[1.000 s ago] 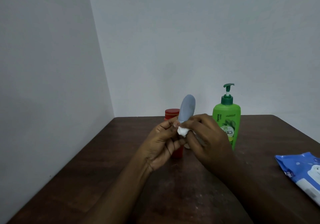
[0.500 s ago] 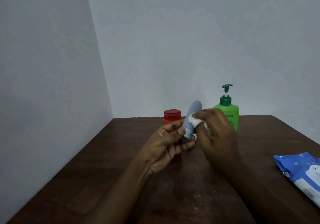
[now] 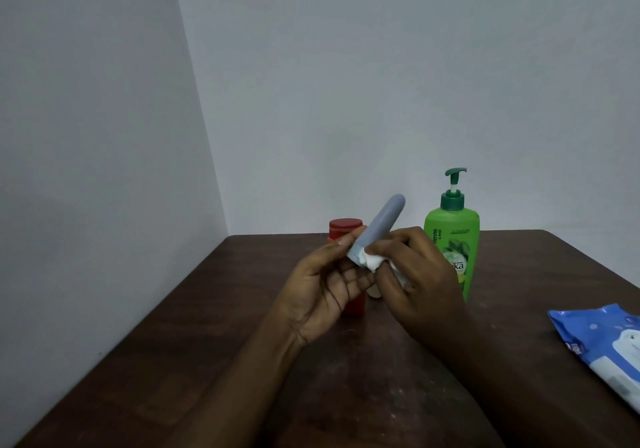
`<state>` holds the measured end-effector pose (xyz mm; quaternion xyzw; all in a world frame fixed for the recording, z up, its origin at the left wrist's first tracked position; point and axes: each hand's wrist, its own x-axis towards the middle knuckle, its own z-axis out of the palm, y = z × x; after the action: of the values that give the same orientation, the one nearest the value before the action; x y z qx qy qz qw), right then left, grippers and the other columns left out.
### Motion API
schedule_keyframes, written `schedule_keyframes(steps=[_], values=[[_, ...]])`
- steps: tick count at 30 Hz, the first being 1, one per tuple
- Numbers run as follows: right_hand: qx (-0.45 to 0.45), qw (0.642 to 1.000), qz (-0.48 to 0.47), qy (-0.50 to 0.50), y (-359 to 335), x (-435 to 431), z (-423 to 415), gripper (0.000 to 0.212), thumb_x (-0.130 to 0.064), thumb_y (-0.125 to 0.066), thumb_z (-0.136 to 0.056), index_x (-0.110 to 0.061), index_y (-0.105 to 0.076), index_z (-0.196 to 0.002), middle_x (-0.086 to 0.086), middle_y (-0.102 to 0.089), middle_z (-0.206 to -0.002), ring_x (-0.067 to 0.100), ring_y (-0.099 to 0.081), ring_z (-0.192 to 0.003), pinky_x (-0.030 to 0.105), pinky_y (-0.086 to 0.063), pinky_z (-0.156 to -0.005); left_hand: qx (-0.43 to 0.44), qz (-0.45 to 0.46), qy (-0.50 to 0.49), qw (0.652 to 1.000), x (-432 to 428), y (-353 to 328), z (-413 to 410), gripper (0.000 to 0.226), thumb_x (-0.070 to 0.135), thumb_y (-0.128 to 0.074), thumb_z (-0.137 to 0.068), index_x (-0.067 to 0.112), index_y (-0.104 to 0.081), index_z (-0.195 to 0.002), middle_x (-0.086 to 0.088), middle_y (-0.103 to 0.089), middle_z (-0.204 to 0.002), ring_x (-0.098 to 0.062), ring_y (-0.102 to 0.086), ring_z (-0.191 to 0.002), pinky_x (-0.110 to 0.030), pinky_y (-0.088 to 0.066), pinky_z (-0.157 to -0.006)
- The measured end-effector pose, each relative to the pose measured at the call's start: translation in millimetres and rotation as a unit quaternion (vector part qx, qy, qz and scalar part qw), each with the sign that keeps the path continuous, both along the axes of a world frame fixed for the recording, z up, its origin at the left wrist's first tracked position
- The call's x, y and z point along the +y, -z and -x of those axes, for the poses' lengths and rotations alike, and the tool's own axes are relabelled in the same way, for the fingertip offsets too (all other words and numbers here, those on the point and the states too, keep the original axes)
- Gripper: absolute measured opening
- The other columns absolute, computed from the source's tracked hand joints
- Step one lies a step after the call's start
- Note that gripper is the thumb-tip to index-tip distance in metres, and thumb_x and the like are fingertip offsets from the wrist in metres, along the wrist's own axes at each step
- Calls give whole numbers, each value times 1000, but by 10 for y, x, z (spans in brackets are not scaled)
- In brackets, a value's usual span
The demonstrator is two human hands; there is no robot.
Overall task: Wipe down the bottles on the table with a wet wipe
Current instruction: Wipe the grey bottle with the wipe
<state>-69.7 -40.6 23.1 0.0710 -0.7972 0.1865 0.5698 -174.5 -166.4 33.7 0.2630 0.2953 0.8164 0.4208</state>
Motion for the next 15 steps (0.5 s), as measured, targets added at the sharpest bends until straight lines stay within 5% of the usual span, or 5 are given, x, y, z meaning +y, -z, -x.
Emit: schedule_keyframes(steps=[3, 7, 11, 15], values=[[24, 999, 14, 33, -23, 11, -18, 13, 3, -64, -92, -1, -73, -101, 10, -60, -98, 13, -58, -90, 14, -44, -82, 32, 2, -22, 999, 16, -8, 1, 34, 4, -57, -97, -5, -63, -130, -28, -63, -138, -32, -73, -111, -39, -64, -86], [71, 992, 69, 75, -72, 42, -72, 23, 15, -67, -88, -1, -73, -104, 10, -61, -104, -6, -53, -98, 6, -39, -88, 60, 24, -49, 997, 51, 31, 1, 55, -4, -69, -85, -1, -57, -138, -25, -67, -133, -32, -73, -108, -40, -65, -83], [83, 989, 89, 80, -77, 134, -55, 28, 16, -64, -89, -5, -73, -105, 8, -64, -107, 11, -61, -102, 23, -50, -88, 112, 54, -65, 990, 74, 54, -42, 51, -2, -74, -82, 4, -63, -132, -18, -73, -123, -24, -74, -106, -33, -61, -88], [13, 999, 37, 31, -15, 77, -8, 21, 3, -62, -89, -5, -72, -105, 7, -63, -102, 13, -60, -94, 16, -46, -84, 95, 12, -80, 992, 85, 50, 4, 59, 5, -88, -75, -2, -65, -129, -20, -72, -125, -23, -74, -105, -29, -62, -85]])
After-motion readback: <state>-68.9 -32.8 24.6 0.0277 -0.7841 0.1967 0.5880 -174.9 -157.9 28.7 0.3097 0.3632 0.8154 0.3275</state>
